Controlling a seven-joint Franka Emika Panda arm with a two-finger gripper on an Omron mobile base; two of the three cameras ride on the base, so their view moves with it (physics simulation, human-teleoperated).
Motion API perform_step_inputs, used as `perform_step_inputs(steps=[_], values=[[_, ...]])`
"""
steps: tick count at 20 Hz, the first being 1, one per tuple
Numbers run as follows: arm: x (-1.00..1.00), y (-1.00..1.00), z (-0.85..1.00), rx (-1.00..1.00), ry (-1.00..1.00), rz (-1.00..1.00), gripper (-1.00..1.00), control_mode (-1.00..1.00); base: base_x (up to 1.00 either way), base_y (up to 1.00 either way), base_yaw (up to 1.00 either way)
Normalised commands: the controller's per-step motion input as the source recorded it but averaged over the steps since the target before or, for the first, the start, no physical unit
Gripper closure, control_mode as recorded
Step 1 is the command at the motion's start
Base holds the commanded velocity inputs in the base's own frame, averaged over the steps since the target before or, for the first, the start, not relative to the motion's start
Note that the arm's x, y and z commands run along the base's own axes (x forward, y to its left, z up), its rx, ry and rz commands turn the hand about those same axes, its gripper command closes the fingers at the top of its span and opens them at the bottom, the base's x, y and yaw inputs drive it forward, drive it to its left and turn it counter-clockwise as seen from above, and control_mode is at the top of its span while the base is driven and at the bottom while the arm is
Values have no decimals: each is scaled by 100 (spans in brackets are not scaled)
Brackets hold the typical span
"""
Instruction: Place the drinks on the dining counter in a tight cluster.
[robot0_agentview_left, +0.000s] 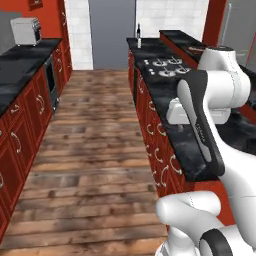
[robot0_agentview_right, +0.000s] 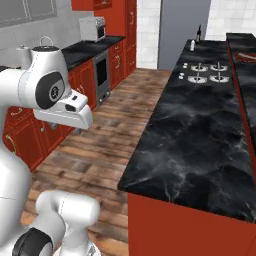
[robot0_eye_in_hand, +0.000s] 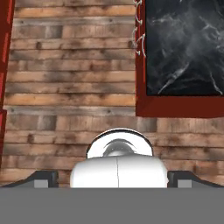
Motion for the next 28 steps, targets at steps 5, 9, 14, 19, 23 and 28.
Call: perform_step_inputs(steps=[5,9,14,19,23,28], values=[[0,0,0,0,0,0,-100,100,80,100,-49],[0,0,0,0,0,0,-100,100,100,100,-41],[0,0,0,0,0,0,-100,100,100,100,-40],[0,0,0,0,0,0,-100,100,100,100,-31],[0,0,0,0,0,0,-100,100,100,100,-26],[0,0,0,0,0,0,-100,100,100,99,1]])
